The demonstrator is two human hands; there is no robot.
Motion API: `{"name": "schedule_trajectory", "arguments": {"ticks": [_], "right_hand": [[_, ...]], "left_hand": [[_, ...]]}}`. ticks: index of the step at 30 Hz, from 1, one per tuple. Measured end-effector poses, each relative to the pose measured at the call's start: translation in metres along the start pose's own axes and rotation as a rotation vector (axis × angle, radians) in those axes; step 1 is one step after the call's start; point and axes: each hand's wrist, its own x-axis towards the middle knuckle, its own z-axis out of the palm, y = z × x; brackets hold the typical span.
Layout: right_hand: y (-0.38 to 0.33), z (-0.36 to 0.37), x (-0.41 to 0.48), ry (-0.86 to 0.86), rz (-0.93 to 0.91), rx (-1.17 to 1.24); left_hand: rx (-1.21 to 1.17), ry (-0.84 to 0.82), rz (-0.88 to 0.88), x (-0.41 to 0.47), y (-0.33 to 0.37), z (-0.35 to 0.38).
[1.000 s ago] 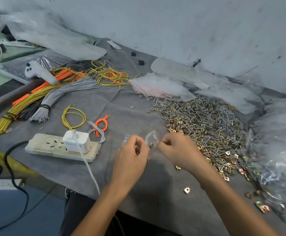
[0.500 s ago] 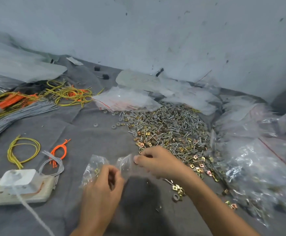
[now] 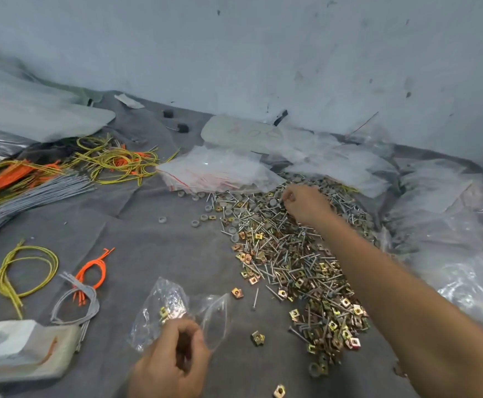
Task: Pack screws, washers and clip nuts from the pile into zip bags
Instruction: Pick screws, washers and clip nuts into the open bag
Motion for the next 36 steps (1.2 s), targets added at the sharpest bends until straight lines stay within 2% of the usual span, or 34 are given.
{"name": "schedule_trajectory", "arguments": {"ticks": [10, 14, 24, 36], "right_hand": [[0.004, 0.011, 0.033, 0.009, -0.17, -0.169], [0.008, 0.007, 0.03, 0.016, -0.146, -0.139], [0.007, 0.007, 0.028, -0.099, -0.137, -0.123], [0.002, 0.004, 0.03, -0.015, -0.284, -0.298]], "left_hand": [[0.011, 0.01, 0.008, 0.0, -0.005, 0.001], [0.001, 0.014, 0.007, 0.0, -0.004, 0.001], [-0.014, -0.016, -0.011, -0.001, -0.008, 0.001], [-0.018, 0.027, 0.019, 0.0, -0.011, 0.003]]}}
